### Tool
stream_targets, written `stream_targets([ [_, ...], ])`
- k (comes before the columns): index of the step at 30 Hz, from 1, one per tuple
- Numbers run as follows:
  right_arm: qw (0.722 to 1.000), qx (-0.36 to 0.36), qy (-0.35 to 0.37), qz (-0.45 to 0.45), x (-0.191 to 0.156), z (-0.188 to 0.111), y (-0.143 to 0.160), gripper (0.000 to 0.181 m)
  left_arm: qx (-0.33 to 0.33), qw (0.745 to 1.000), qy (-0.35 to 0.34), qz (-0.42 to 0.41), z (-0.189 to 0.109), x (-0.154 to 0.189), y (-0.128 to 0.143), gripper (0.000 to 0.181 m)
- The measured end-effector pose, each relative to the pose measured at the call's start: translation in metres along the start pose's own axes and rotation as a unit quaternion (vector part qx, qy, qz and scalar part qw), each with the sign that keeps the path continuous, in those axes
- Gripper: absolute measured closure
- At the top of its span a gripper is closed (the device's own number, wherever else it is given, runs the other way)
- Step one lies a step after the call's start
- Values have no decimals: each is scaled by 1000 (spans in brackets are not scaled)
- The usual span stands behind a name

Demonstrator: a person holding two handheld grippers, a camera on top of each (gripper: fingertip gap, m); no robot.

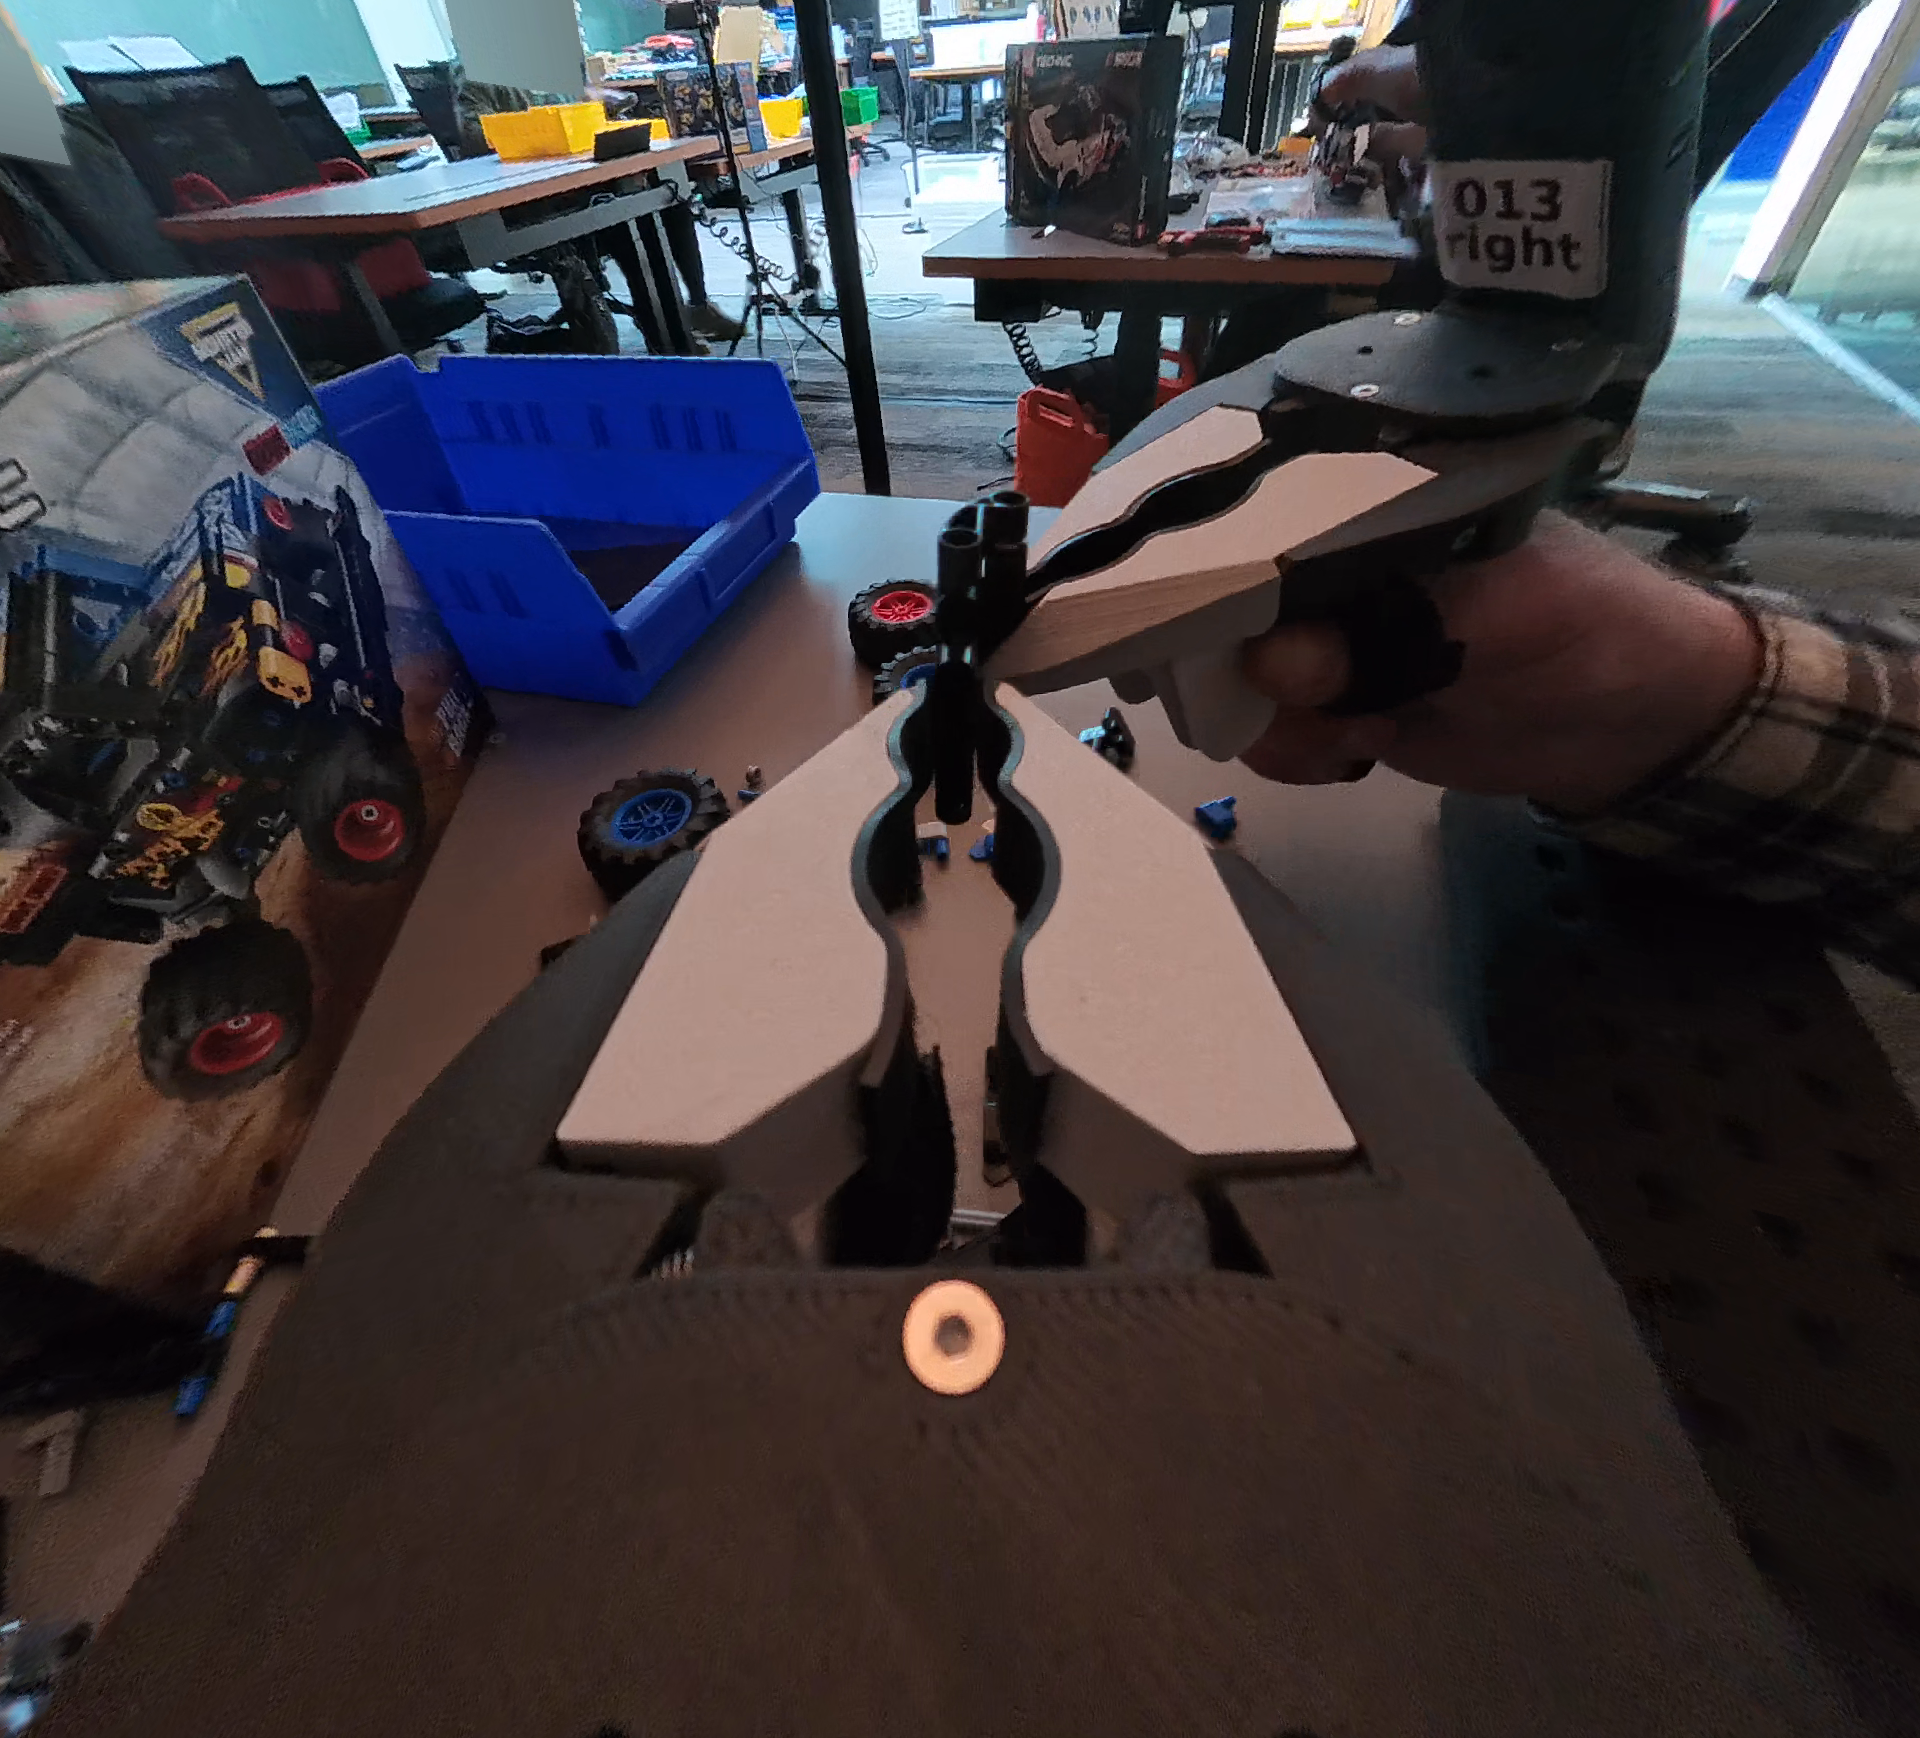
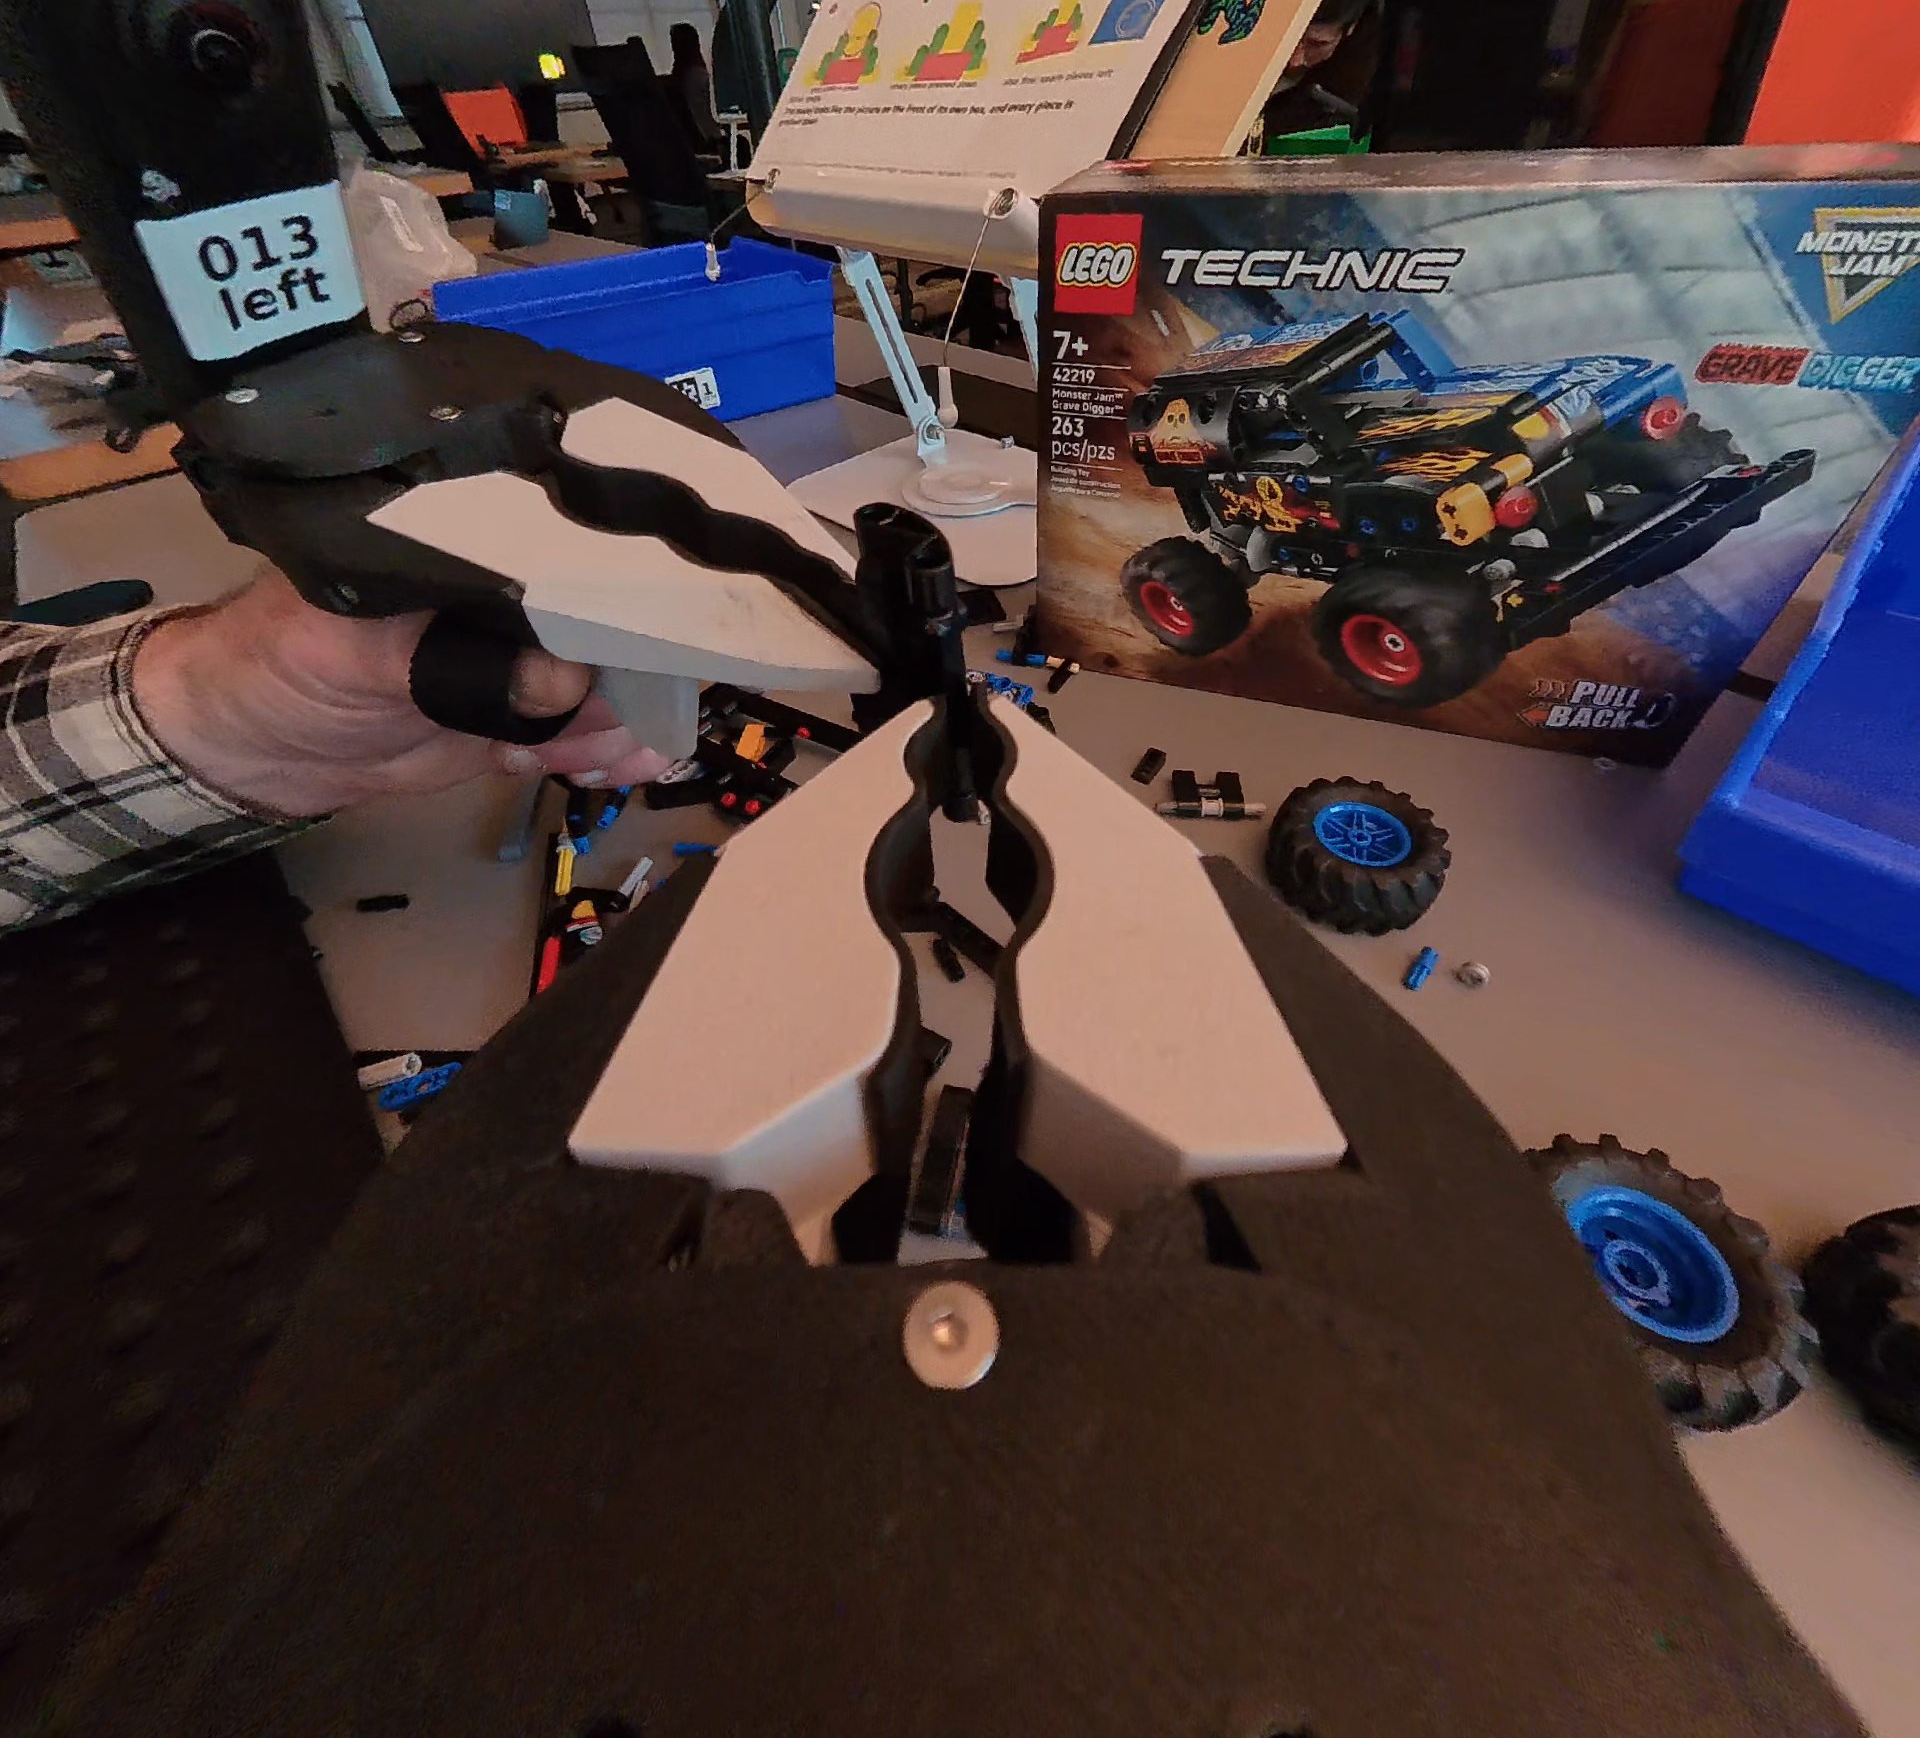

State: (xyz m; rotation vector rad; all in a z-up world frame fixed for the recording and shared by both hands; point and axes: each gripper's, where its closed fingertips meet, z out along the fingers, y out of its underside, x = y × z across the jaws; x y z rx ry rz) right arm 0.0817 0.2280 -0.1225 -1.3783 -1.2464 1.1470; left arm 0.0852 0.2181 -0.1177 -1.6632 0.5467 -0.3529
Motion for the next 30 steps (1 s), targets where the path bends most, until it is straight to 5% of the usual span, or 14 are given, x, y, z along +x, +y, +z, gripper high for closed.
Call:
stream_targets([
  [6, 1000, 13, 14, -14, 1, -2, 0, 181, -41, 995, -47, 82, -1, 2, 1, 177],
  [12, 999, 1, 37, -34, 4, 1, 6, 179, -121, 959, -128, 222, -2, 2, 11, 176],
  [14, 999, 1, 36, -32, 3, 3, 7, 180, -111, 968, -116, 194, -5, 2, 10, 176],
  [18, 990, 45, 121, 48, 69, -37, 2, 181, -99, 984, -89, 117, -24, -10, 16, 176],
  [23, 999, -7, 13, 32, 26, -12, 20, 181, -70, 996, -35, 35, -19, -12, 13, 176],
  [30, 996, -35, -25, 78, 26, -7, 36, 181, -185, 982, 41, 13, -7, 2, 74, 176],
])
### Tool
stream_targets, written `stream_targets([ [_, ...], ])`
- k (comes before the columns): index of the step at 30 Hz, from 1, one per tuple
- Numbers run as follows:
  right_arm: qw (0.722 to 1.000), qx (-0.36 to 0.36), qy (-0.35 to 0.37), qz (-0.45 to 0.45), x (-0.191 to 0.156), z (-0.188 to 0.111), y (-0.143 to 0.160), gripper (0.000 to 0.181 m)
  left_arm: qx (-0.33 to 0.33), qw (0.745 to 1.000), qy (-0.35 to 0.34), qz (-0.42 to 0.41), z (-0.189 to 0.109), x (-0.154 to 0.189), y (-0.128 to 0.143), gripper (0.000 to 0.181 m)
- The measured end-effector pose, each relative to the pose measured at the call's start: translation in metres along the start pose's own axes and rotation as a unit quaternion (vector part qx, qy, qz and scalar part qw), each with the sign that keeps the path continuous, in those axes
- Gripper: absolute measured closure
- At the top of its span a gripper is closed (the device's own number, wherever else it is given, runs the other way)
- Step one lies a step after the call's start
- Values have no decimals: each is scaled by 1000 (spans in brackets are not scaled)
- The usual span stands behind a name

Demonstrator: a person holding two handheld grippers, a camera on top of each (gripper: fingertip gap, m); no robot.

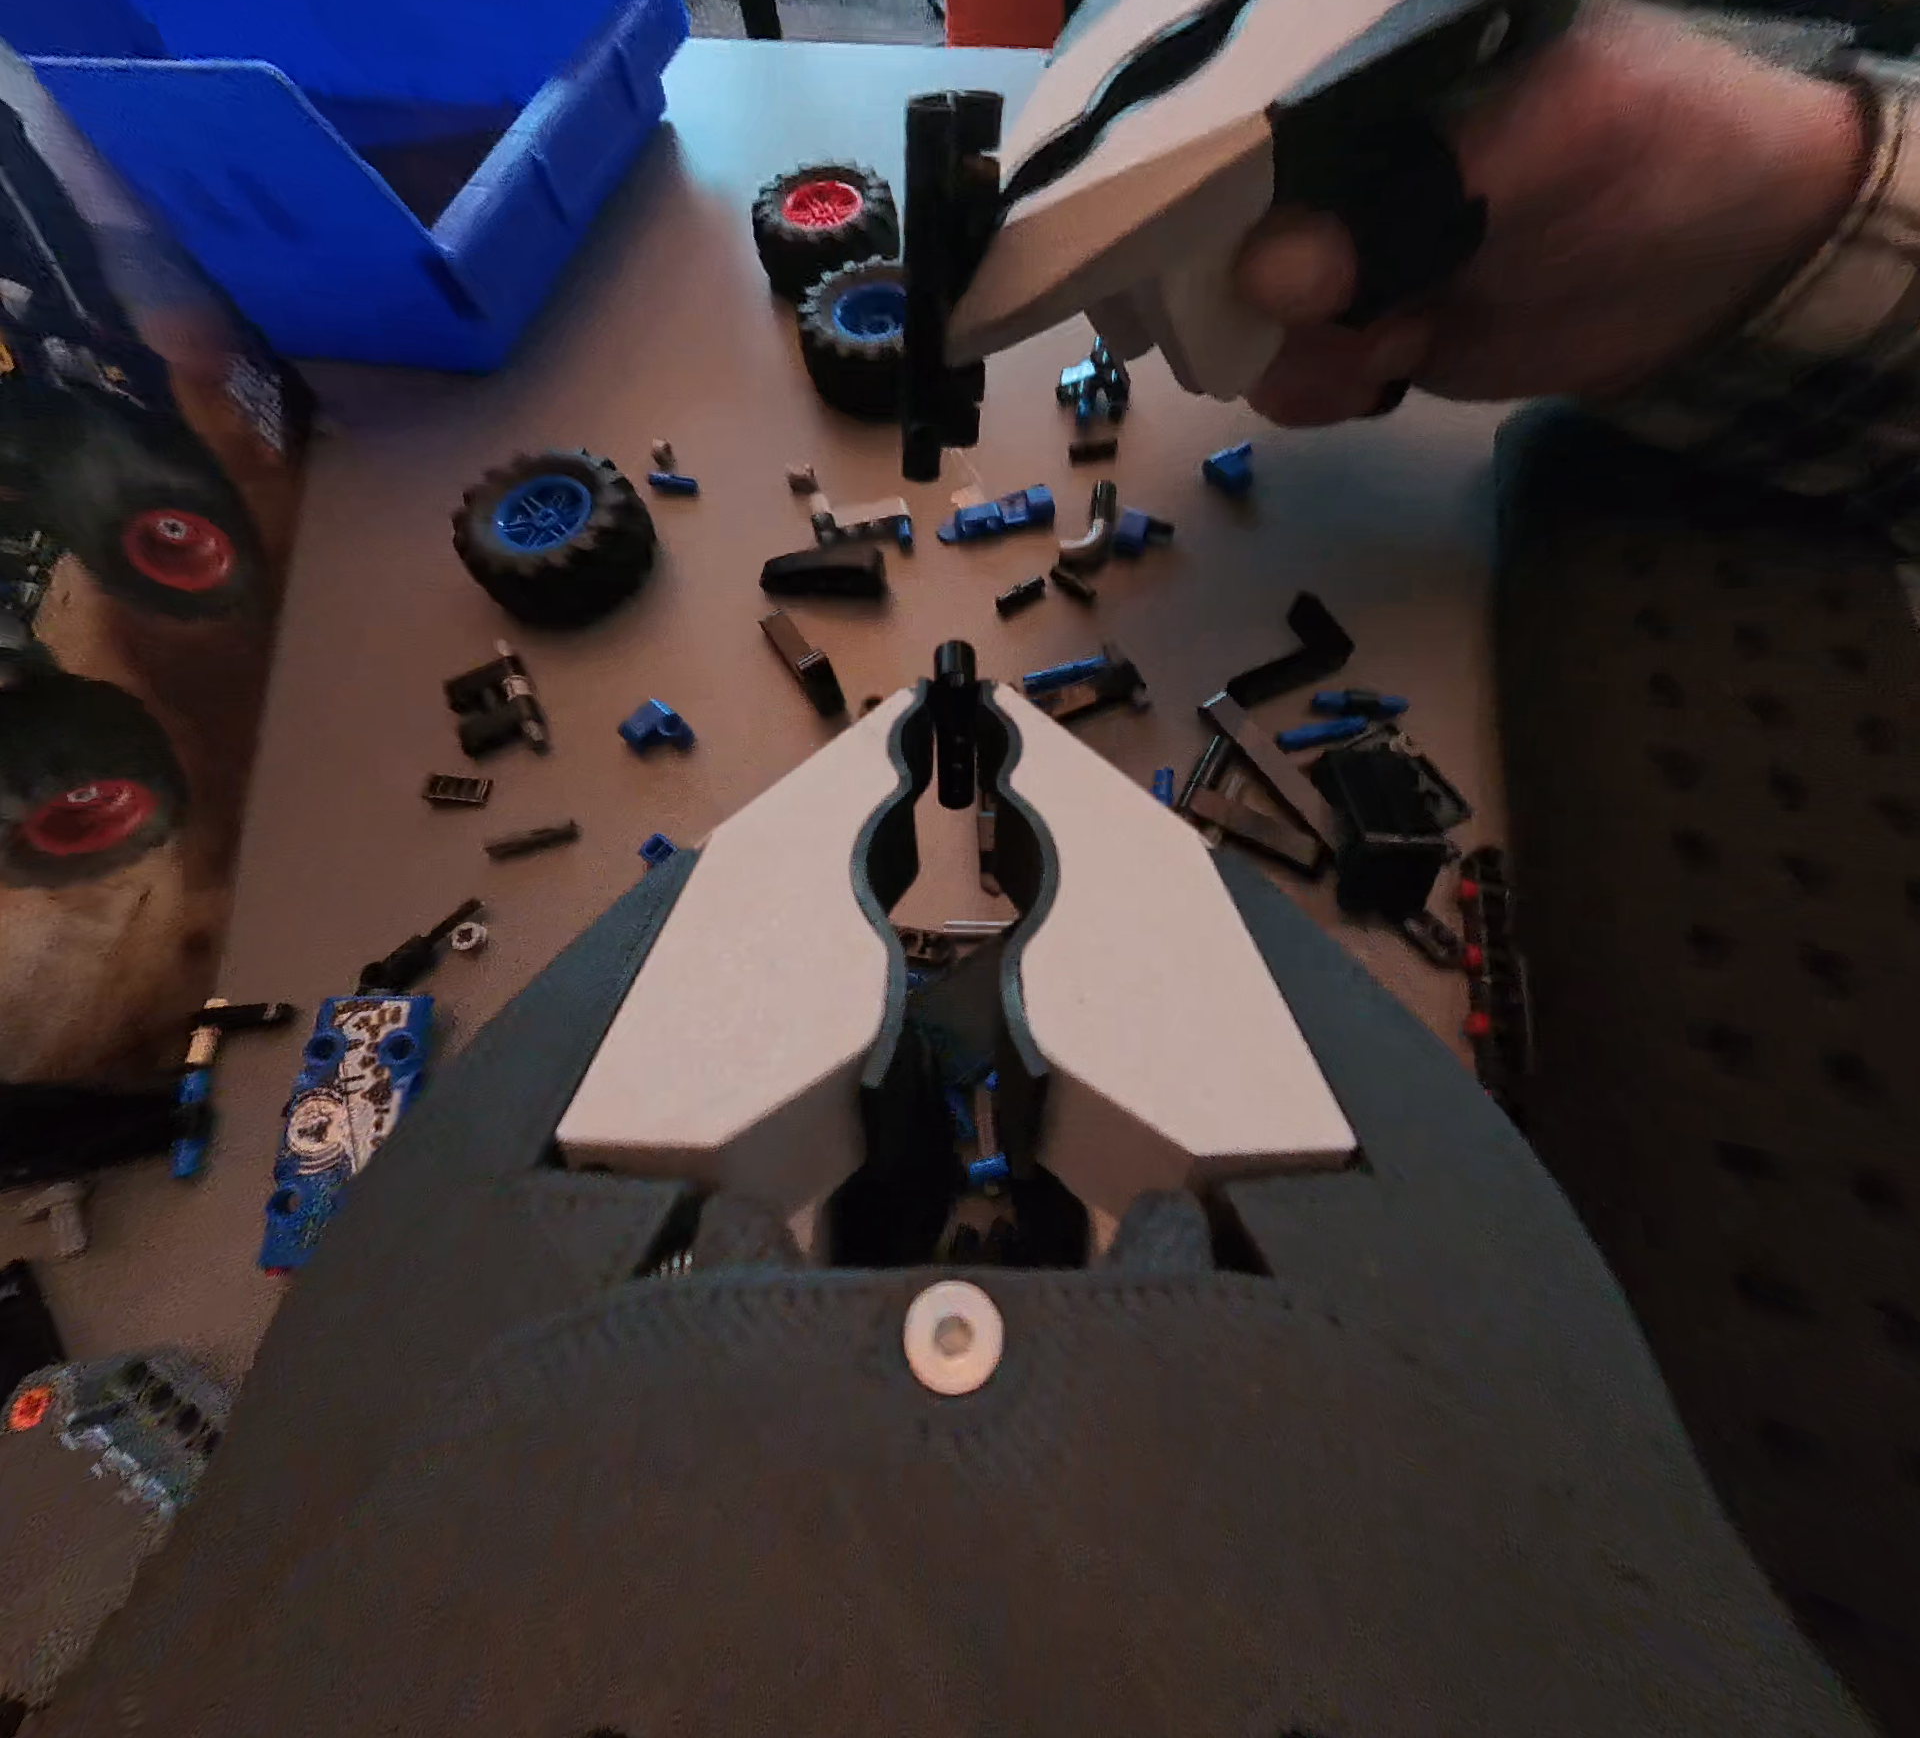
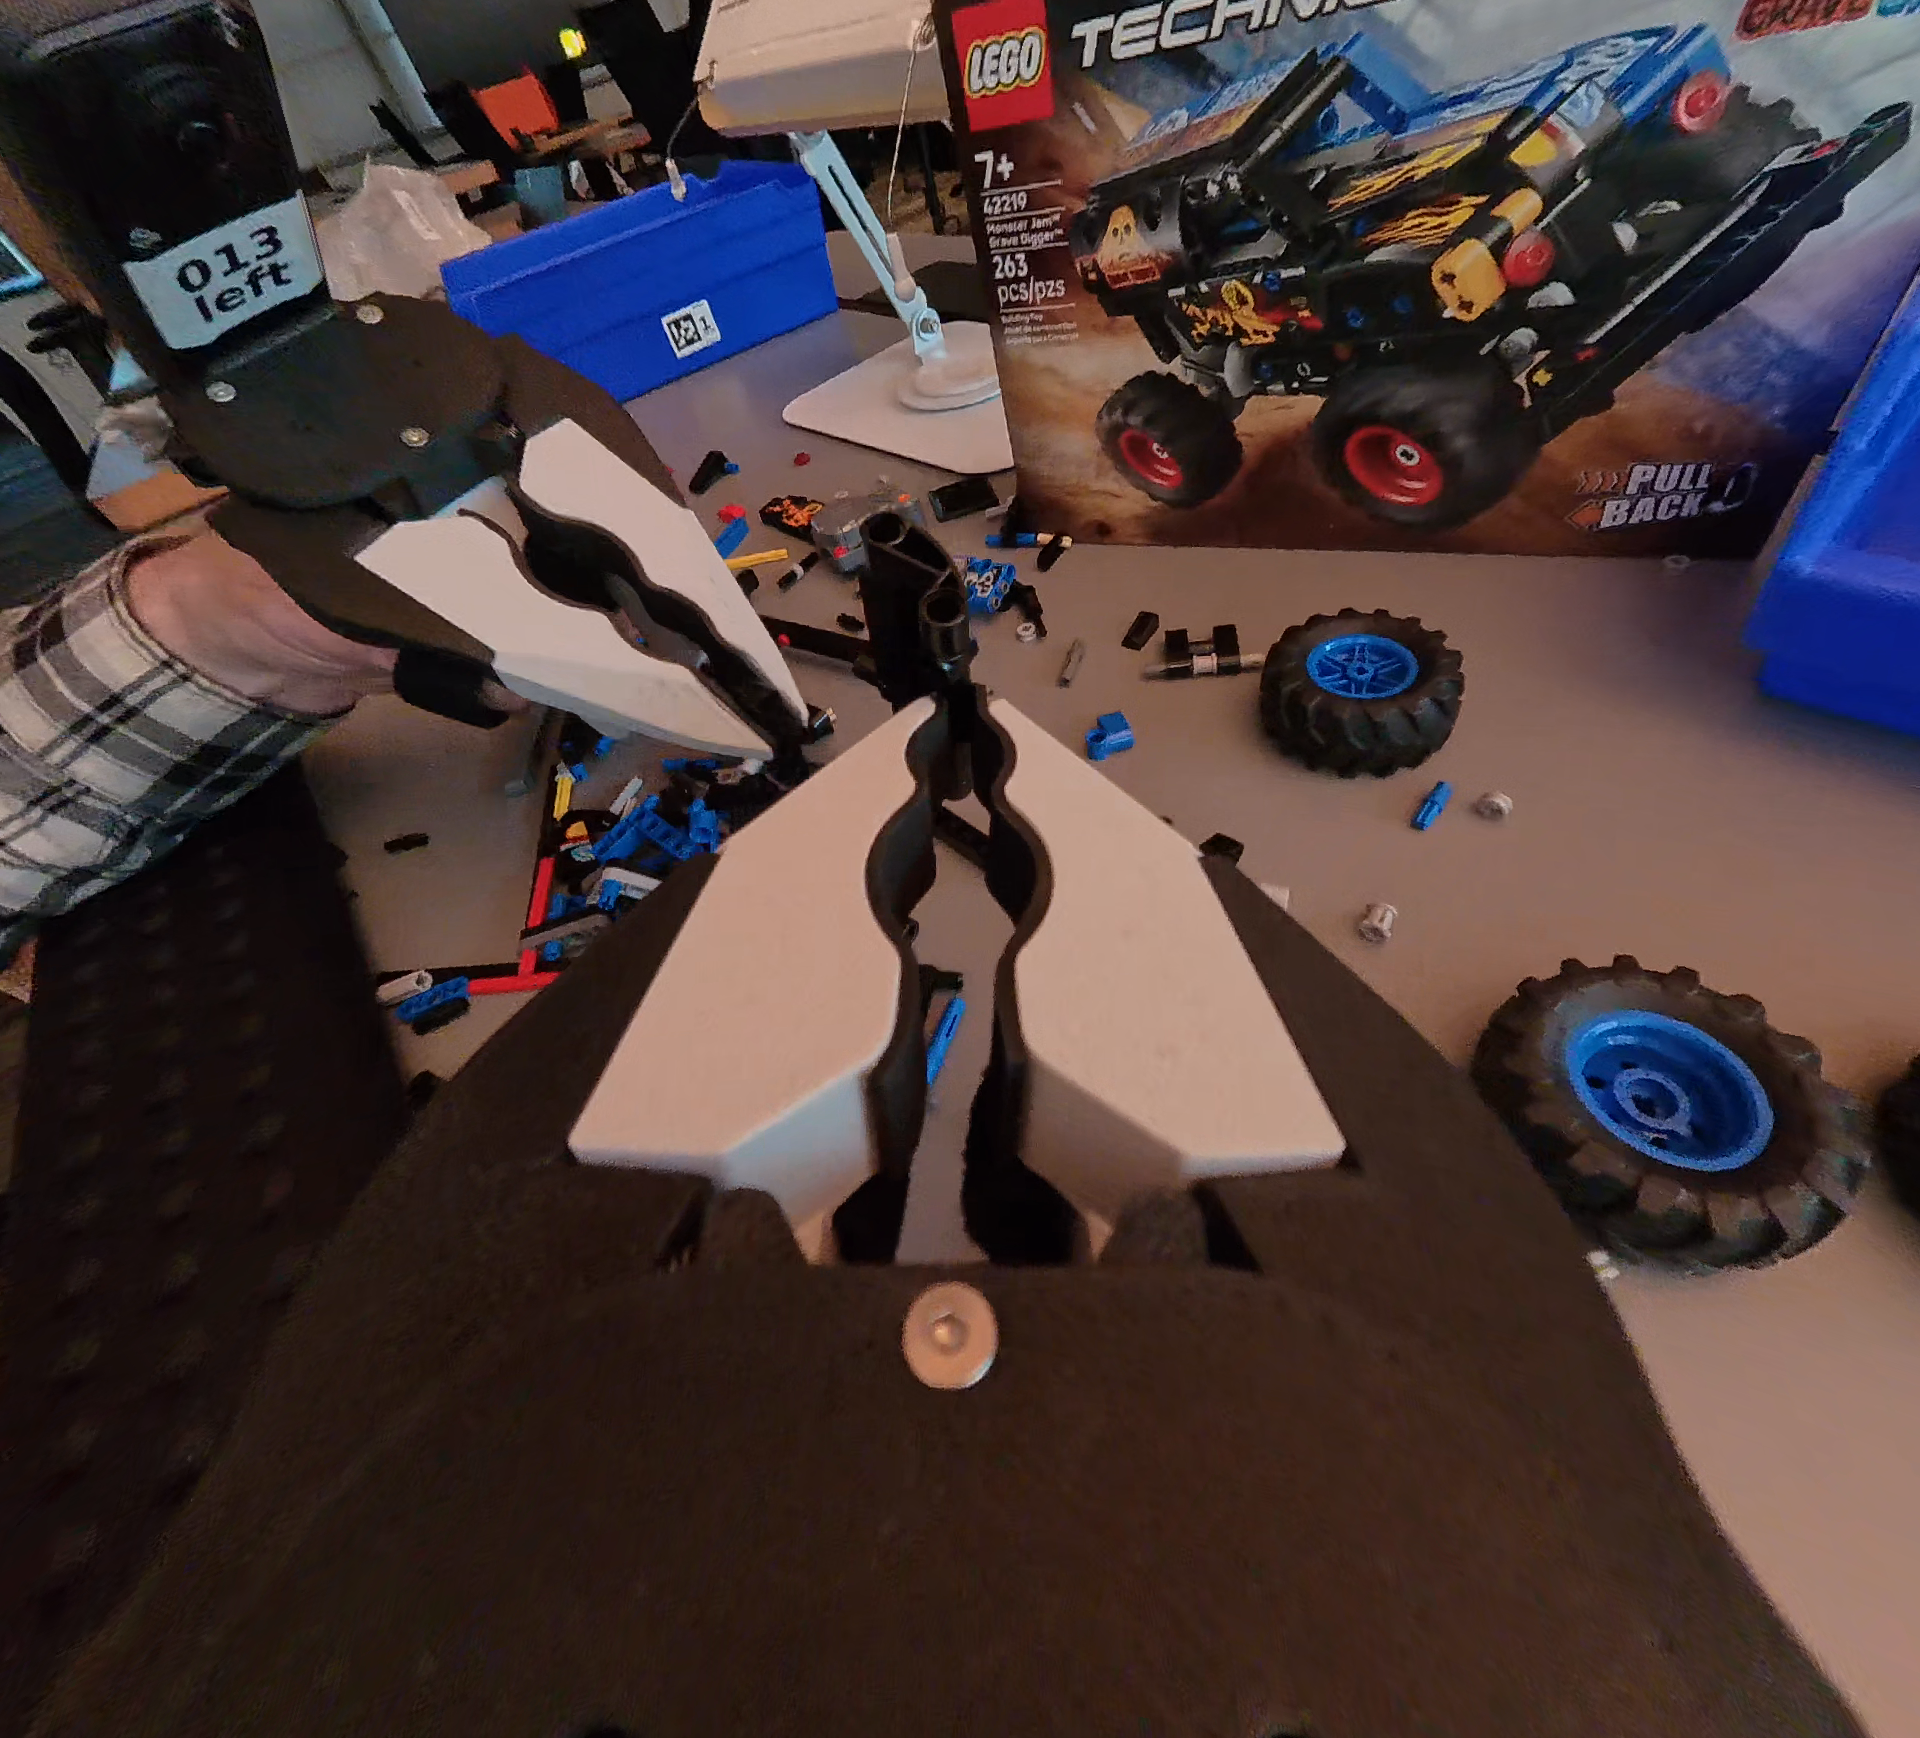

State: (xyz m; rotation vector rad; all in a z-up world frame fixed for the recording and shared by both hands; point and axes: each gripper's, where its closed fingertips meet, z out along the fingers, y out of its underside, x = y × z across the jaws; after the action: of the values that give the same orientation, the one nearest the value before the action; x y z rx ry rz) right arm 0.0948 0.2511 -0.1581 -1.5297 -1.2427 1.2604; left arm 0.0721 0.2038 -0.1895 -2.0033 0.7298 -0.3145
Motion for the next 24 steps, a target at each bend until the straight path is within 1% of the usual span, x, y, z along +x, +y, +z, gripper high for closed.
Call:
stream_targets([
  [4, 998, -54, -1, -20, -4, 4, 19, 181, 22, 1000, 10, -9, -2, 1, -7, 176],
  [9, 985, -159, -32, -50, -17, 12, 56, 181, 46, 998, 36, -17, -9, 4, -12, 176],
  [10, 982, -176, -31, -64, -18, 13, 61, 177, 53, 998, 41, -20, -10, 5, -14, 176],
  [11, 980, -180, -34, -75, -20, 13, 62, 162, 53, 997, 43, -23, -11, 5, -14, 176],
  [12, 981, -171, -41, -83, -24, 14, 58, 147, 54, 997, 46, -22, -11, 5, -14, 176],
  [13, 983, -153, -38, -93, -26, 13, 51, 137, 56, 997, 49, -23, -12, 6, -14, 176],
  [14, 985, -128, -38, -107, -28, 12, 41, 134, 59, 997, 53, -23, -13, 6, -15, 176],
  [16, 990, -63, -67, -110, -43, 8, 16, 154, 67, 996, 64, -12, -14, 11, -18, 177],
  [17, 990, -41, -93, -96, -51, 7, 8, 159, 69, 995, 66, -5, -15, 12, -19, 176],
  [18, 989, -34, -116, -80, -57, 7, 5, 166, 73, 995, 71, 3, -15, 16, -21, 176],
  [20, 986, -34, -145, -69, -63, 8, 6, 170, 86, 993, 82, 15, -17, 23, -26, 177],
  [24, 981, -28, -150, -116, -69, 6, 5, 178, 95, 990, 105, 13, -20, 29, -29, 176],
])
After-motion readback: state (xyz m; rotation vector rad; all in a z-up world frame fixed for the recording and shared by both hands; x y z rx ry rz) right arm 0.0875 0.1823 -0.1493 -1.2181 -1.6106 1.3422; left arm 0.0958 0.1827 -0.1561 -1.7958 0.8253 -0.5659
